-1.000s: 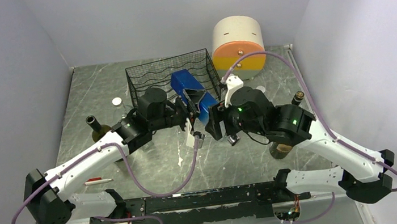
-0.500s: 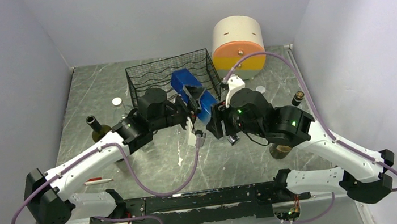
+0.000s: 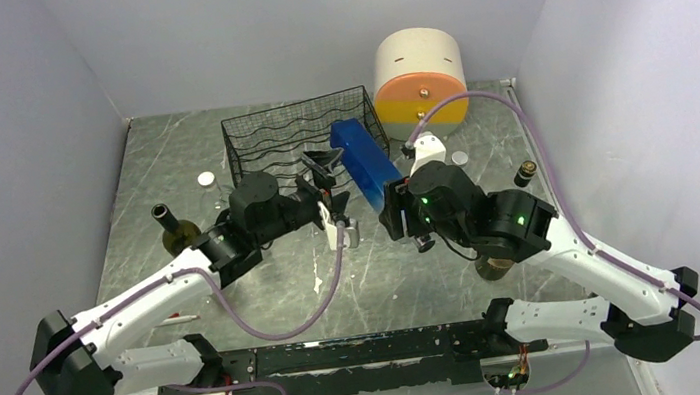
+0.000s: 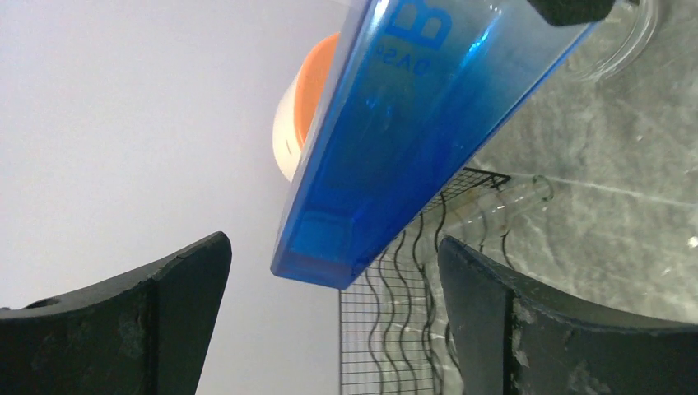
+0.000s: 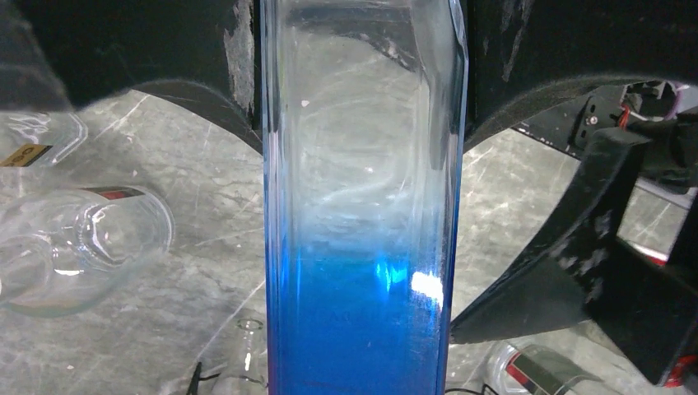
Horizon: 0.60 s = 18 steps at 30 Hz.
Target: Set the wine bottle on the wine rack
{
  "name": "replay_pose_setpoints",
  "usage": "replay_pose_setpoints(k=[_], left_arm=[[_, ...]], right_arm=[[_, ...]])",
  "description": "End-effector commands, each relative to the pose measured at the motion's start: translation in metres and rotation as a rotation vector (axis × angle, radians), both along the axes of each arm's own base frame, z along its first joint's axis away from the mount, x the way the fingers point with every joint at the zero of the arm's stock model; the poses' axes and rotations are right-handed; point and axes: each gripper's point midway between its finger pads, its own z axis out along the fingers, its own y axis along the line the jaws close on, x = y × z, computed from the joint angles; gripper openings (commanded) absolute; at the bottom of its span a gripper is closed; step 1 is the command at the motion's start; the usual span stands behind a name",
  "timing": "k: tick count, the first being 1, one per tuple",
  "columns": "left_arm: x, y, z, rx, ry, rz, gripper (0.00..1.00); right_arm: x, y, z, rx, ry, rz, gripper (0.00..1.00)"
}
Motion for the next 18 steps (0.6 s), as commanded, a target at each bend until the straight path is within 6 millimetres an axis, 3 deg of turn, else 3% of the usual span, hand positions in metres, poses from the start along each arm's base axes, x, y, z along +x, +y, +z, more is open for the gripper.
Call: replay_pose_setpoints(k=[1,8,13,18], left_arm=[[-0.006,0.007,0.017,-0.161,0.124,0.039,0.99],[-0.007,0.021,0.034,-0.403,0.414,0.154,0.99],[-0.001,0.039,0.048,-0.645,0.649,0.299,0.99],[0.005,0.057,0.051,-0.784,0.797,0.451,0.99]], right_arm=[[0.019,0.002,0.050,0.170,-0.156,-0.081,0.00],[0.020,0.005,0.040,0.172,-0.160,-0.073,0.00],[0.020,0.008,0.018,0.142,-0.145,-0.053,0.00],[0.017,0.020,-0.017,0.111,-0.103,0.004,0.00]])
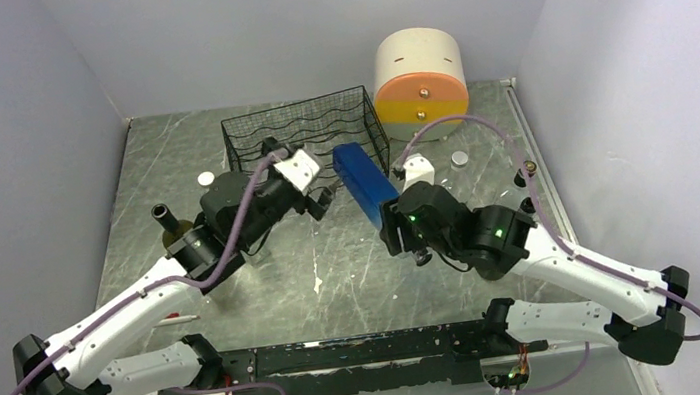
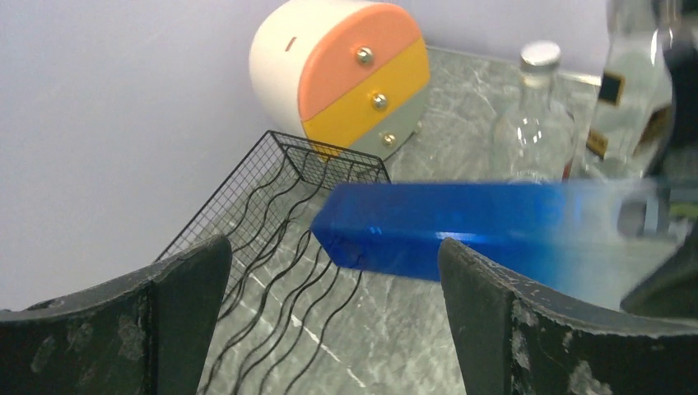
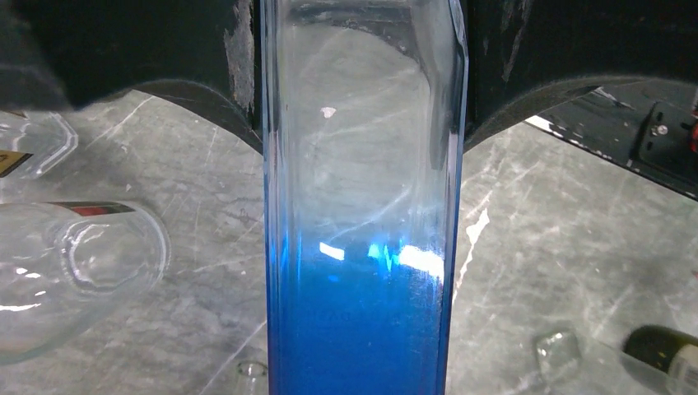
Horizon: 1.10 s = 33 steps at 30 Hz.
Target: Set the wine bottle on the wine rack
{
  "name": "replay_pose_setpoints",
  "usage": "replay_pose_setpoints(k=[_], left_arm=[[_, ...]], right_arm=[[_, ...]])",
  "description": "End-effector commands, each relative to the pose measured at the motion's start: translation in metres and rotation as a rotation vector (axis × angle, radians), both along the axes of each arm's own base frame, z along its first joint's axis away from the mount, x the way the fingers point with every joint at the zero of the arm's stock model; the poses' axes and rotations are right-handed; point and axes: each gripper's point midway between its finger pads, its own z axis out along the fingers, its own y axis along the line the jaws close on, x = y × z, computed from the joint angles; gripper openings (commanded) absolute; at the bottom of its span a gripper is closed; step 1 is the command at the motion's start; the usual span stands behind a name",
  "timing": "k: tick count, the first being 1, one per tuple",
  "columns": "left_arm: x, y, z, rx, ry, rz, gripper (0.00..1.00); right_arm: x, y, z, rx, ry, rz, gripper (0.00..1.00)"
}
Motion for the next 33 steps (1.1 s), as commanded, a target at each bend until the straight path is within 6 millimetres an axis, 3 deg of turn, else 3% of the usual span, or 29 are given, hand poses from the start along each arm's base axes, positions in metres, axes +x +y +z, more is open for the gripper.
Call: replay_pose_setpoints(k=[1,8,16,33], left_arm=[[0.006,0.023,0.023,-0.220,0.185,0.177,0.99],[-0.007,0.027,0.038,-0.277,0.243,0.151,0.99],[-0.010,0.029,0.048,-0.272,0.278,0.156,0.99],[-0.017,0.030,0.068,-0.300,0.299,0.138,0.99]], right_arm=[[0.017,0.028,0.031,0.185,-0.125,0.021,0.00],[0.017,0.048,-0.008,0.169,-0.070,0.077,0.00],[0.034,0.059,-0.036,0.174,-0.061,0.042,0.00],[0.069,0.065,-0.047,0.192,-0.110,-0.023,0.00]])
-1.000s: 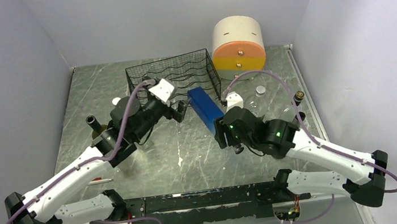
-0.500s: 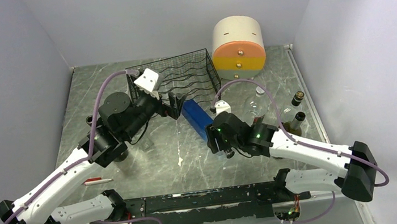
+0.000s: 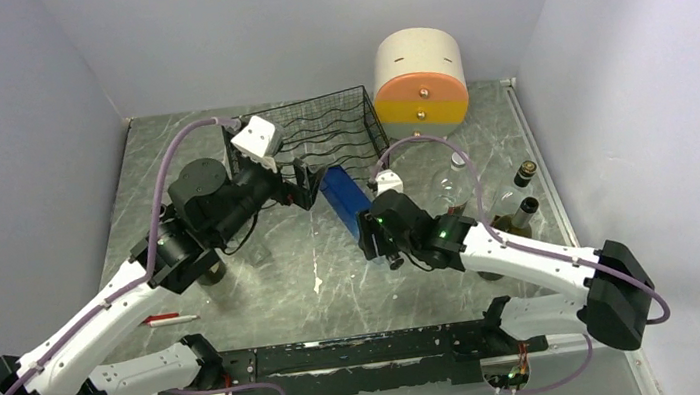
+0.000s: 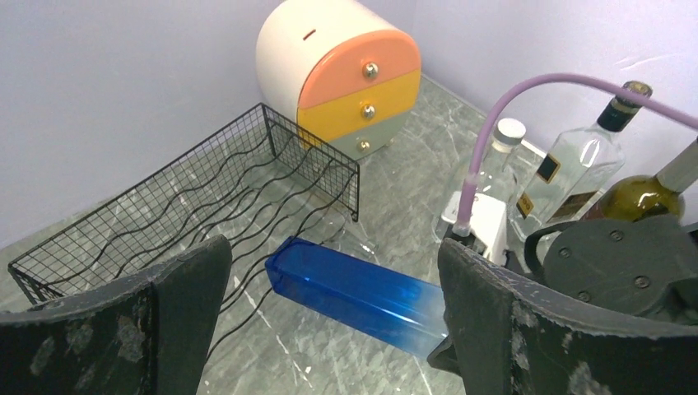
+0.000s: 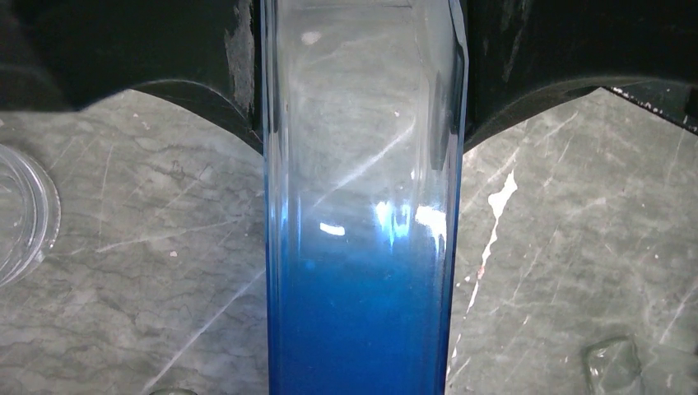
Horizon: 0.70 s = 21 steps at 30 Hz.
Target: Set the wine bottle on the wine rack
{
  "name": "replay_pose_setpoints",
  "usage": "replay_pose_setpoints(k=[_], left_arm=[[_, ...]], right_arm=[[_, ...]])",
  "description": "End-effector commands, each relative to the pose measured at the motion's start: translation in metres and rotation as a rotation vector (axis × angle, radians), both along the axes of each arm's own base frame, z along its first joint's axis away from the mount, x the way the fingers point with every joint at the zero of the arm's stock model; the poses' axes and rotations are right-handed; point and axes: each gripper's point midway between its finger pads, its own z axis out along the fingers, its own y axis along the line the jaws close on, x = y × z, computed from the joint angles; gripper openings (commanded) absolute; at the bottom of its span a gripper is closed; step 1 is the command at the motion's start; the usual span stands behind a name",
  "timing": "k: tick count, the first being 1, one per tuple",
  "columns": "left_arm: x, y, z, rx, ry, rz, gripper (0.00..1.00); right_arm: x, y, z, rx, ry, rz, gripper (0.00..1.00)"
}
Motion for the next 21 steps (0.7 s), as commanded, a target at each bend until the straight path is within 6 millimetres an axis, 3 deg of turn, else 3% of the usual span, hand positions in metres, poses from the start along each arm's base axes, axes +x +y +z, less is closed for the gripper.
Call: replay_pose_setpoints(k=[1,9,21], left_arm=[[-0.005,0.000,0.022,-0.042,-0.002,-0.012,0.99],[-0.006,-0.006,0.025,-0.039,0.018,-0.037,0.99],[-0.010,-0.004,0.043,-0.035,0.049,-0.041,0.99]], right_arm=[[0.041,0.026,0.059,0.181,-0.208,-0.059,0.00],[0.058,0.038,0.059,0.230,-0.262,-0.090,0.00],[0.118,0.066,0.063,0.346,-0.338,-0.250,0.00]])
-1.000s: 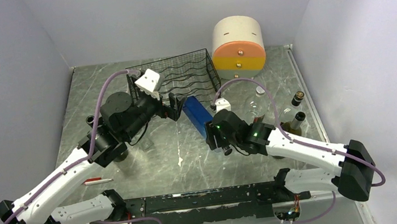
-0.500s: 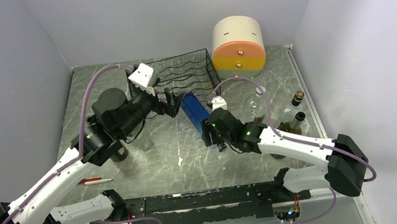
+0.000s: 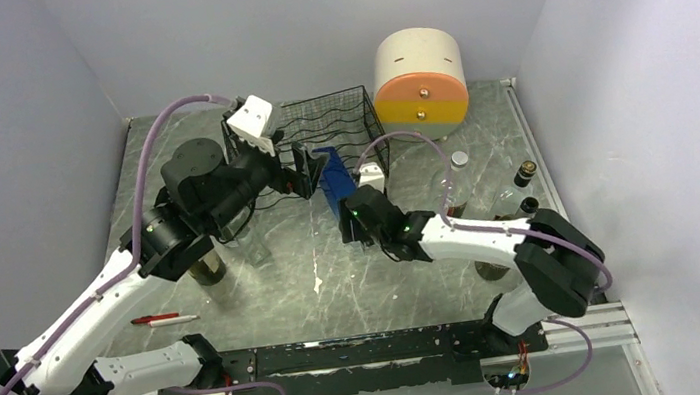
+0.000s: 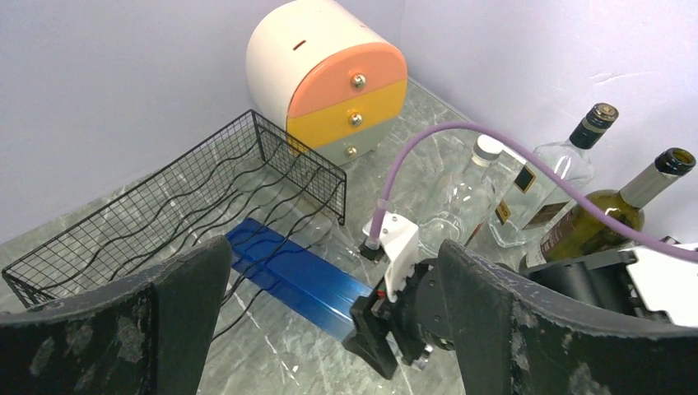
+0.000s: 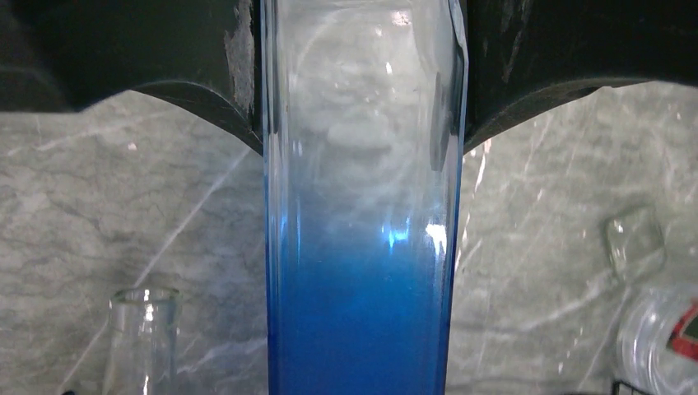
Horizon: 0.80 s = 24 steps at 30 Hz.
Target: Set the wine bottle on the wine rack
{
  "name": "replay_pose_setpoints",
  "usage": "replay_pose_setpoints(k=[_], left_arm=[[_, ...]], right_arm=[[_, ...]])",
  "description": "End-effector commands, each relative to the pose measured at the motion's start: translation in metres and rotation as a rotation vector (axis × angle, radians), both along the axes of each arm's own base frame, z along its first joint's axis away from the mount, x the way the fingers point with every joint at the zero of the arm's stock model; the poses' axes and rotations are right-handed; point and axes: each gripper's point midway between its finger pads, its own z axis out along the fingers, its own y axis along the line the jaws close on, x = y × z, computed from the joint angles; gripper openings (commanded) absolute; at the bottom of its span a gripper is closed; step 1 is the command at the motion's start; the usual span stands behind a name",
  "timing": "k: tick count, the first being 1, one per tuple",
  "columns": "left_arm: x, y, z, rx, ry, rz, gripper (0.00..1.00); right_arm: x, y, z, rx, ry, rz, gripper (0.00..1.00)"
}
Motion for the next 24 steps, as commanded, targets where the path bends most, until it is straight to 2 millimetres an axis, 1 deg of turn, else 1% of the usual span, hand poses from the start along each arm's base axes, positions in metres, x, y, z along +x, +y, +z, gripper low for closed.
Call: replay_pose_setpoints(k=[1,6,9,15,16,17,18,24], left_arm=[[-0.010,0.002,0.014,-0.019,0.007,-0.027,0.99],[-0.011,0.005,0.015,-0.021,0.004,-0.026,0.99],[-0.010,0.005,0.013,-0.015,0.005,-0.022,0.99],[-0.008,0.002,0.008,0.000,0.015,-0.022,0.99],[-0.008,0.002,0.008,0.002,0.017,-0.023,0.99],[-0.007,0.002,0.007,0.003,0.018,-0.020,0.99],[-0.007,0.002,0.006,0.004,0.019,-0.021,0.99],[-0.008,0.001,0.002,0.002,0.028,-0.023,0.99]], right_arm=[[0.065,0.034,0.095,0.306,-0.269,-0.137,0.00],[0.083,0.049,0.092,0.315,-0.287,-0.124,0.00],[0.092,0.054,0.087,0.322,-0.291,-0.128,0.00],[0.115,0.055,0.081,0.330,-0.307,-0.158,0.00],[0.118,0.054,0.077,0.327,-0.303,-0.162,0.00],[0.123,0.057,0.082,0.338,-0.309,-0.163,0.00],[0.127,0.058,0.081,0.337,-0.308,-0.163,0.00],[0.134,0.060,0.065,0.318,-0.285,-0.163,0.00]])
